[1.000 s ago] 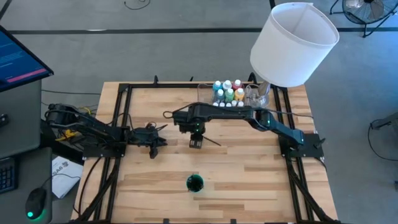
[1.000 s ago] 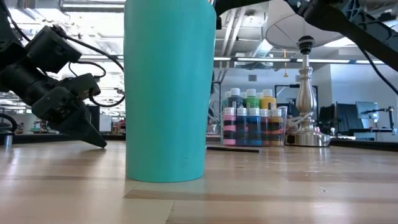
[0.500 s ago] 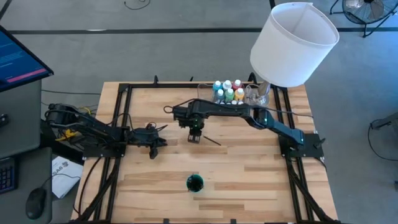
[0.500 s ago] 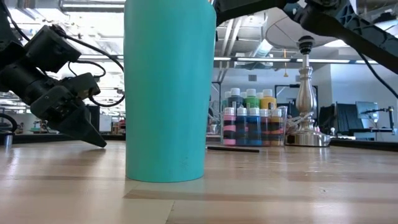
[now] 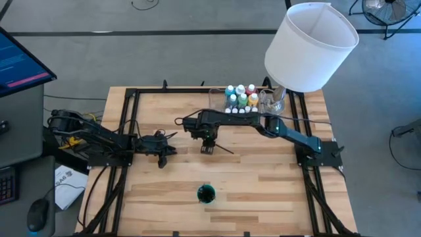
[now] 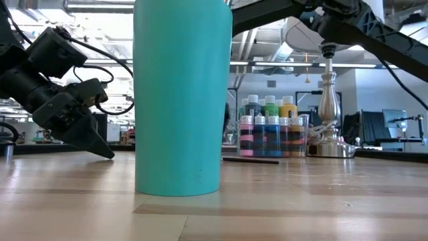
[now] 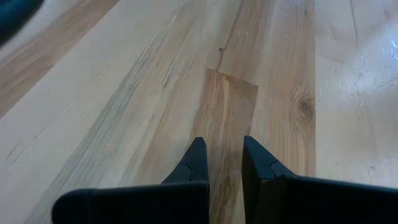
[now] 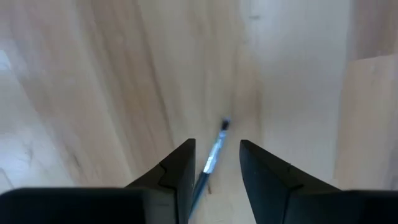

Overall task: Pick & Place Paint Supplies
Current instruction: Put the silver paintbrush into the green cup

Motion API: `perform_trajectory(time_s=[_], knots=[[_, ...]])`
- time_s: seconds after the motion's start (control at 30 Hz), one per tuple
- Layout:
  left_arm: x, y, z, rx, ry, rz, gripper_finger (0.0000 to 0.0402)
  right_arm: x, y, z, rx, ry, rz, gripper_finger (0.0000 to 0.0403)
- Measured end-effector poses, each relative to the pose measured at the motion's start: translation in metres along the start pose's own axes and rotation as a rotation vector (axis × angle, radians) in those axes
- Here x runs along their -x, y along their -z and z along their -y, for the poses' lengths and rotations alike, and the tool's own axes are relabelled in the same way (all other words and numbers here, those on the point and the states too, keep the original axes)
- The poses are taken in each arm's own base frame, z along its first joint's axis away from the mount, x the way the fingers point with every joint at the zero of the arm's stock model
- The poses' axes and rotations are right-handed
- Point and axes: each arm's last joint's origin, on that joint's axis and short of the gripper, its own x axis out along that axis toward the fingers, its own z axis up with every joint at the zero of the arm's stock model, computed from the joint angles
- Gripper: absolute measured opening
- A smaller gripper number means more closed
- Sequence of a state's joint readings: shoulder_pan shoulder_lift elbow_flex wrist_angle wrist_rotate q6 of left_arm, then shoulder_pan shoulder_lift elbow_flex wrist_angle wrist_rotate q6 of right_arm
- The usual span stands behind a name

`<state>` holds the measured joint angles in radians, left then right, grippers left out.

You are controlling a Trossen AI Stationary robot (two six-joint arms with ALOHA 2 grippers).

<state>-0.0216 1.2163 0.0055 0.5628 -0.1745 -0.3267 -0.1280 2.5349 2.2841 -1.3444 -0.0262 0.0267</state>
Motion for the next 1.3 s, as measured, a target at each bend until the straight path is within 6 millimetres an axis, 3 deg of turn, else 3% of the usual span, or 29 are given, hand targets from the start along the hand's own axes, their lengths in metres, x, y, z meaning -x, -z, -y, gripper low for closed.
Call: perform_trajectory(time_s=[0.77,0.9,1.07,1.3], knots=[[0.000,0.000,0.000,-0.007,0.000,-0.001,0.0000,-0.019,0.004,-0.015,0.025,0.010,-0.025,0.0116],[0.000,0.000,0.000,-0.007,0.000,-0.001,0.0000,-0.020,0.004,-0.016,0.027,0.013,-0.025,0.0087],[0.000,0.000,0.000,-0.007,0.000,-0.001,0.0000,-0.021,0.004,-0.016,0.040,0.012,-0.027,0.0014],[0.000,0.000,0.000,-0.008,0.000,-0.001,0.0000,-0.021,0.004,-0.016,0.039,0.010,-0.027,0.0005]])
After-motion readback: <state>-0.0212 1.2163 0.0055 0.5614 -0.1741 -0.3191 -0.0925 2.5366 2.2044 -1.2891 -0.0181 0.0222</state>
